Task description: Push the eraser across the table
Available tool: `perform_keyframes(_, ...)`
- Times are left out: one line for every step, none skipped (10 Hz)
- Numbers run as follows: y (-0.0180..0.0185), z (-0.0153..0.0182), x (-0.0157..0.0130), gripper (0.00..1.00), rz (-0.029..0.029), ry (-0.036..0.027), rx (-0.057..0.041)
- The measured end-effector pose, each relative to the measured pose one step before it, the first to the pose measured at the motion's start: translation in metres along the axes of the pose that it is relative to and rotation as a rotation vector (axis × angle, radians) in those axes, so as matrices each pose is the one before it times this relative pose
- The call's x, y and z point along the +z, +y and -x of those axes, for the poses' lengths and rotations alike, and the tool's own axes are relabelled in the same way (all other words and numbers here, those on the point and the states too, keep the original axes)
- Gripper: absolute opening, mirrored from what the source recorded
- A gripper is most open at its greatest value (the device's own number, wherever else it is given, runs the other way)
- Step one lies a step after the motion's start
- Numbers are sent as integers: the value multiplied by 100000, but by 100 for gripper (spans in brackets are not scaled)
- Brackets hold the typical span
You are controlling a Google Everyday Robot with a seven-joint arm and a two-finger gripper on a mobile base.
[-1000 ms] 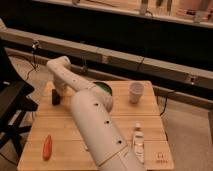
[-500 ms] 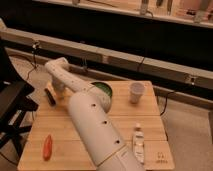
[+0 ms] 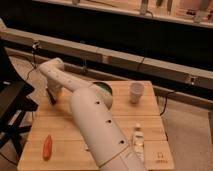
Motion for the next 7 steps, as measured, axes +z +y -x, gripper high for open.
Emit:
perform_keyframes(305,-505,172,1,934,-283,-51)
perform_keyframes(242,-486,210,0,414,-167,-251)
perform_keyframes(15,5,10,0,129,98,-253)
perform_keyframes(64,149,-39,0,183,321,-734)
perform_keyframes(-285,276,-215,0,-621,121,-220)
perform_keyframes(-67,81,-139,0,-405,121,307)
perform_keyframes(0,13,-131,0,-306,8,210)
